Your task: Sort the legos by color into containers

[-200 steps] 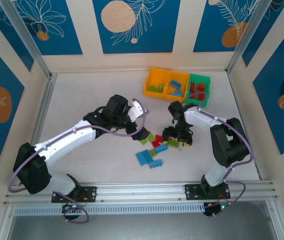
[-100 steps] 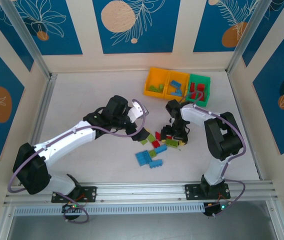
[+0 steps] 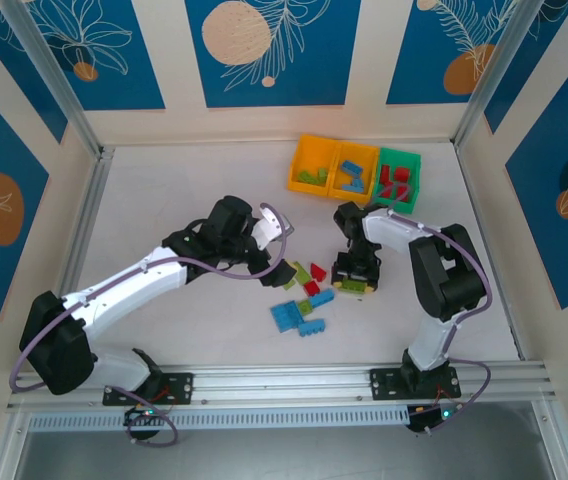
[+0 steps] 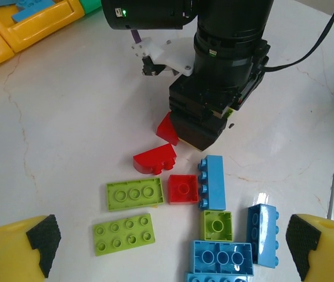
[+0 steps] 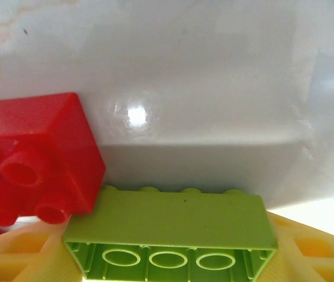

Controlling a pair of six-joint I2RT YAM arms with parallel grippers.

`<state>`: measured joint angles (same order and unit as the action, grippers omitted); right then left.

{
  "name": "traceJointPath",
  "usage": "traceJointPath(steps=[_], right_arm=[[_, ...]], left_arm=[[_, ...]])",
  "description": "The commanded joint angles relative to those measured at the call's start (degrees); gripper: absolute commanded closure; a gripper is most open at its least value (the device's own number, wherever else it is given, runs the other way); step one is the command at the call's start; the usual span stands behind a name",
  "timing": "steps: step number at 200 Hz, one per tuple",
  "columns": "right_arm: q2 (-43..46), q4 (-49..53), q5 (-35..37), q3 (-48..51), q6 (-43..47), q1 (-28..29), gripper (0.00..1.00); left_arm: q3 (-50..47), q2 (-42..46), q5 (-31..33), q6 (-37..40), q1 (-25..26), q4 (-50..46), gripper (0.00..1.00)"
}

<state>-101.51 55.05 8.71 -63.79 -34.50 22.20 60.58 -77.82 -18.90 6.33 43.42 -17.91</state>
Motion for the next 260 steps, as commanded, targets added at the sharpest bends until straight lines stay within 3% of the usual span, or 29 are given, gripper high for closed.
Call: traceJointPath(steps=[1,29,55,126,160,192,226,260], right_arm=[[6.14,1.53,1.75,-4.92,-1.36,-0.94,0.52],[9.47,-1.03,2.89,-13.16,0.05,-1.83,0.55],[5.48,-7.56,3.94,-21.27,1.16,-3.52,0.56],[-26.56,-5.74,5.38,-61.25,6.16,-5.95,0.58],[-37.12,-3.78,3.22,-78.34,11.19,-5.92,0.55],[-39.72,-7.92,2.19,-82.06,14.24,-6.05,0.49],[-41.49,-9.14,-1.32,-85.62,14.81,-5.95,0.33],[-39.01,-6.3,-3.37,-86.58,14.15,-6.24,0.31]], left_arm=[[0.37,2.32,0.52,-0.26,0.84,1.84,0.0],[1.33,3.32,1.1,-0.35,0.79,3.99,0.0],[2.54,2.51,1.58,-0.7,0.83,6.66,0.0],[3.7,2.13,5.08,-3.84,0.88,5.88,0.0],[2.54,3.74,6.89,-4.2,1.01,4.64,0.0],[1.0,4.26,11.11,-7.53,0.97,4.64,0.0],[-0.59,4.52,15.37,-13.13,1.0,4.96,0.0],[-1.17,3.65,20.67,-19.38,1.05,5.15,0.0]])
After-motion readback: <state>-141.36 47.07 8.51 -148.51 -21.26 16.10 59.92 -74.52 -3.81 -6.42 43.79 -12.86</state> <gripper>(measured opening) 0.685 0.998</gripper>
